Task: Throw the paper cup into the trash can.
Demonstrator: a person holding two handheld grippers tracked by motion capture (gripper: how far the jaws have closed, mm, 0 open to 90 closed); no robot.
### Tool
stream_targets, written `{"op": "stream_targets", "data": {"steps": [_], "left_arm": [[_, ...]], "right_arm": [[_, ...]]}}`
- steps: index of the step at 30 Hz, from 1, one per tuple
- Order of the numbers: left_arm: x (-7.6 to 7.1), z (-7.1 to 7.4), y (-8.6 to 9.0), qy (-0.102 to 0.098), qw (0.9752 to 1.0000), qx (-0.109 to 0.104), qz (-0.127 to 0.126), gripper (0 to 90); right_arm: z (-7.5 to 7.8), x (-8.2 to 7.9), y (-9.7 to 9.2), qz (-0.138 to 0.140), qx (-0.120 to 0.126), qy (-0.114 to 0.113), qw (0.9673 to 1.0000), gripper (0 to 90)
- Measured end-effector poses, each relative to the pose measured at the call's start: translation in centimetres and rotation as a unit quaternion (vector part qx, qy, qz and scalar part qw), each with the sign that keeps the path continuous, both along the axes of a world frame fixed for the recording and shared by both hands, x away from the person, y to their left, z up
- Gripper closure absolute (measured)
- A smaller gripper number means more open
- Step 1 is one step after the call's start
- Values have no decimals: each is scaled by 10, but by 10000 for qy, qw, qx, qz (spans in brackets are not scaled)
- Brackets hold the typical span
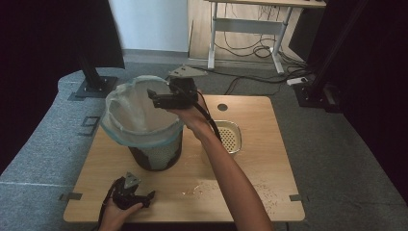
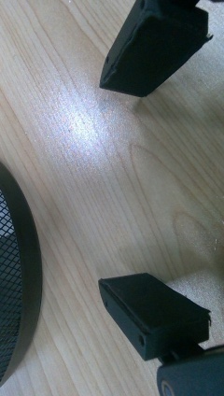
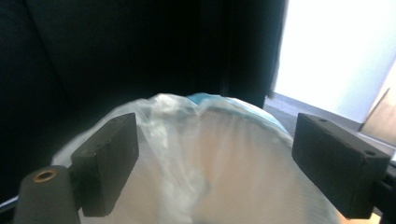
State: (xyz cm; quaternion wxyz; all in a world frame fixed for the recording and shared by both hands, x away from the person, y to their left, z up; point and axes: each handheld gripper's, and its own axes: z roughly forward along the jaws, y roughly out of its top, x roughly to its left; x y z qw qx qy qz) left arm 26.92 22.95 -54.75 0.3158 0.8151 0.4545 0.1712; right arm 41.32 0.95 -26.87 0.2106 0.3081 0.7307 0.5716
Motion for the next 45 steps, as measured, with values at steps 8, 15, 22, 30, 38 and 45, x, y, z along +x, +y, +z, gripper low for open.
{"op": "stream_targets", "data": {"steps": [8, 15, 22, 30, 38, 45], "left_arm": [[0, 0, 0, 1, 10000, -3, 11, 55], [0, 0, 0, -2, 10000, -4, 19, 55], [0, 0, 0, -7, 10000, 9, 20, 55], [0, 0, -1, -7, 10000, 11, 29, 54], [0, 0, 0, 1, 10000, 16, 21, 54], [0, 0, -1, -5, 10000, 3, 34, 54]], "right_arm": [[-11, -15, -45, -144, 17, -269, 9995, 194], [-29, -35, -88, -280, -3, -478, 9985, 229], [-62, -58, -140, -455, -80, -611, 9971, 254], [-113, -82, -189, -606, 138, -444, 9971, 262], [-171, -102, -223, -943, 174, -192, 9952, 266], [-218, -110, -240, -1182, 51, 156, 9929, 271]]}}
